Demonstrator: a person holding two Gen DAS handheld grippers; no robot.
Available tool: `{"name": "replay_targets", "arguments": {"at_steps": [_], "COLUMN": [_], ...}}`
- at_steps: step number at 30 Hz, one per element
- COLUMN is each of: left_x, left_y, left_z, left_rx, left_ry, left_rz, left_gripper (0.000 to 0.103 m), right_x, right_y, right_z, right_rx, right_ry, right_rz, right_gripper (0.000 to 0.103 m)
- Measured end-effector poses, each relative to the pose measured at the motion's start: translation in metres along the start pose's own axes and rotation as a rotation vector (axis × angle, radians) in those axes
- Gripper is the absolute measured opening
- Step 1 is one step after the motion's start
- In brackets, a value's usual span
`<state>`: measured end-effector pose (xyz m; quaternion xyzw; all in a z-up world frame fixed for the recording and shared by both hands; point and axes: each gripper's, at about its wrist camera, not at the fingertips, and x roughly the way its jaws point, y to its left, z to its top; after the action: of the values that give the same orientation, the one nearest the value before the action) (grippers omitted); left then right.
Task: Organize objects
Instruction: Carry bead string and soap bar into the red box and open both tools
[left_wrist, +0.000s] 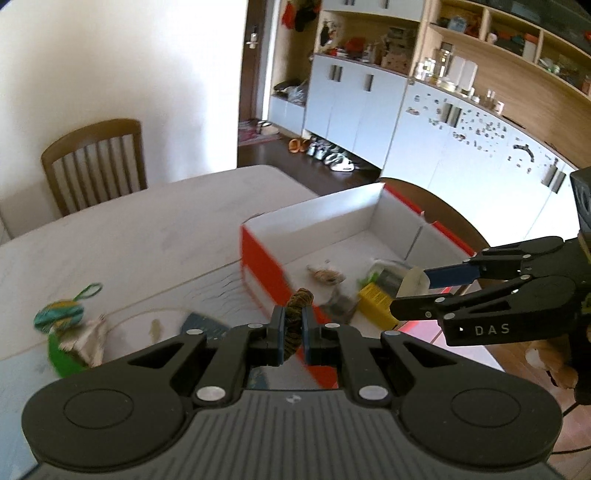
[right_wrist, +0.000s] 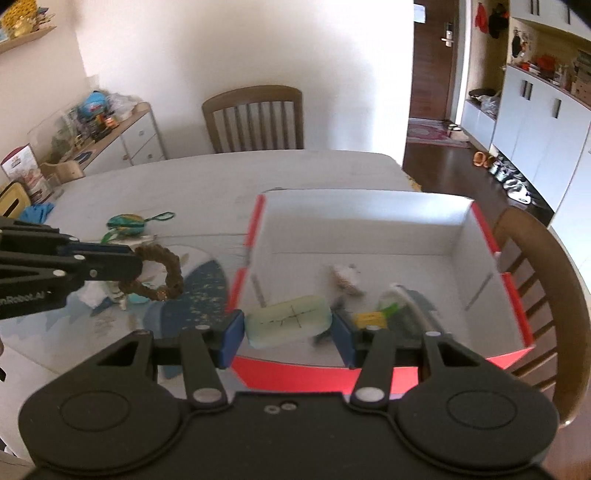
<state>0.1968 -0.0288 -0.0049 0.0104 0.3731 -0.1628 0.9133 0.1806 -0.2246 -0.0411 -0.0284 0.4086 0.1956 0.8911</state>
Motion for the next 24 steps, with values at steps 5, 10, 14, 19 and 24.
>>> {"name": "replay_targets", "arguments": {"at_steps": [5, 10, 14, 19, 24], "left_x": [0.018, 0.042, 0.063, 0.089, 0.113], "left_y": [-0.026, -0.048, -0.062, -0.075, -0.081], "left_z": [0.016, 0.027, 0.03, 0.032, 0.039], "left_rx": [0.041, 0.064, 0.086, 0.107, 0.101], "left_ry": [0.003, 0.029, 0.054, 0.085, 0.113], "left_rz": [-0.01, -0.017, -0.011, 0.001, 0.013], "left_gripper": [0.009, 0.009, 0.009, 0.009, 0.009], "right_x": [-0.001, 0.003, 0.011, 0.028, 0.052], "right_y": [-0.033, -0.062, -0.082, -0.1, -0.117], "right_z": [0.002, 0.005, 0.011, 0.022, 0.033], "right_rx": [0.018, 0.028, 0.027, 0.018, 0.026], "right_ry": [-0.005, -0.003, 0.006, 0.023, 0.049], "right_rz": [-0.017, -0.039, -0.052, -0.067, -0.066], "right_gripper": [0.05, 0.05, 0.05, 0.05, 0.05]}}
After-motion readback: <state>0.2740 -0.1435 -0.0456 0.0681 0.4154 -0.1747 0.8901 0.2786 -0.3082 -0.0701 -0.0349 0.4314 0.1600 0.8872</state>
